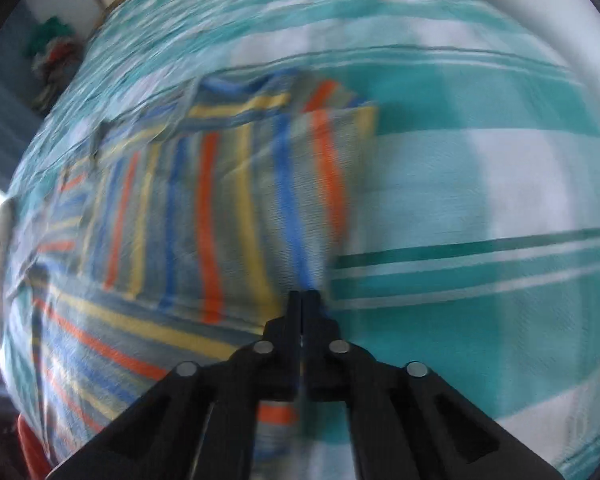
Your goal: Fold small clothes
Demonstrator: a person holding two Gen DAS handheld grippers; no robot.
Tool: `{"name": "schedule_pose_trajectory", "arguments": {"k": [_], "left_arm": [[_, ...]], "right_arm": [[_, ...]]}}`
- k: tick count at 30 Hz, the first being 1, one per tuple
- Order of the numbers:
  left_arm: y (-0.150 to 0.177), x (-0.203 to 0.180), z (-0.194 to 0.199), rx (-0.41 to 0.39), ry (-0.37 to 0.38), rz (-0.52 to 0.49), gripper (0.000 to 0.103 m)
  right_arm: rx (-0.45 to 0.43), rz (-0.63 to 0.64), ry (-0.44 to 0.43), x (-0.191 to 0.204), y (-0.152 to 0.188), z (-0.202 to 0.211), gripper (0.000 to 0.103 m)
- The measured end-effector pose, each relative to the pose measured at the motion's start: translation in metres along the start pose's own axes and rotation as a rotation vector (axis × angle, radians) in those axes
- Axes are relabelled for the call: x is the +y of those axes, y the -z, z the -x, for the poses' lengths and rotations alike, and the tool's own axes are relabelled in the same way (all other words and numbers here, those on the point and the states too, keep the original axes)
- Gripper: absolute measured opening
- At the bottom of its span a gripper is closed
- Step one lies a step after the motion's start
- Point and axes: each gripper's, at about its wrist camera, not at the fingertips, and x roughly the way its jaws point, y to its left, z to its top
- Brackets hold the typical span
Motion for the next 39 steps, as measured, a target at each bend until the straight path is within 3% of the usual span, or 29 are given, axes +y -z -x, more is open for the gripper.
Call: {"name": "schedule_pose_trajectory", "arguments": {"k": [2, 5, 7, 8, 10, 11, 14, 17, 19, 20, 23, 27, 33, 39], "left_arm": [[0.000, 0.001, -0.008, 0.027, 0.009, 0.013, 0.099], [0.000, -0.002, -0.016, 0.060, 0.034, 0.011, 0.099], [0.000, -0.009, -0.015, 0.052, 0.044, -0.013, 0.099], [0.000, -0.012, -0.014, 0.046, 0.044, -0.030, 0.099], [0.001, -0.017, -0.010, 0.034, 0.038, -0.057, 0.099], [0.003, -0.018, -0.009, 0.027, 0.031, -0.065, 0.099], [0.008, -0.015, -0.013, 0.040, 0.027, -0.056, 0.099], [0.010, -0.014, -0.027, 0.093, 0.055, -0.033, 0.099], [0.008, -0.017, -0.030, 0.109, 0.067, -0.036, 0.099], [0.007, -0.019, -0.029, 0.100, 0.068, -0.045, 0.099], [0.007, -0.024, -0.017, 0.052, 0.050, -0.076, 0.099], [0.012, -0.021, -0.016, 0.046, 0.031, -0.073, 0.099], [0.007, -0.021, -0.026, 0.072, 0.073, -0.072, 0.099], [-0.001, -0.011, -0.017, 0.019, 0.086, -0.038, 0.099]], "right_arm": [[-0.017, 0.068, -0.048, 0.003, 0.006, 0.020, 0.012], [0.030, 0.150, -0.226, 0.020, 0.029, 0.042, 0.012], [0.078, 0.185, -0.317, 0.028, 0.048, 0.040, 0.017], [0.117, 0.193, -0.318, 0.029, 0.060, 0.032, 0.017], [0.161, 0.215, -0.228, 0.022, 0.079, 0.016, 0.012], [0.157, 0.212, -0.150, 0.012, 0.086, 0.012, 0.012], [0.055, 0.166, -0.060, -0.003, 0.098, 0.043, 0.019], [0.016, 0.210, -0.183, 0.012, 0.120, 0.077, 0.024], [0.028, 0.258, -0.258, 0.029, 0.141, 0.085, 0.038], [0.050, 0.284, -0.281, 0.037, 0.154, 0.081, 0.038], [0.112, 0.284, -0.206, 0.042, 0.188, 0.064, 0.038], [0.024, 0.168, -0.126, 0.029, 0.211, 0.088, 0.043], [-0.114, 0.069, -0.152, 0.035, 0.231, 0.140, 0.065], [-0.190, 0.006, -0.191, 0.049, 0.238, 0.152, 0.066]]}}
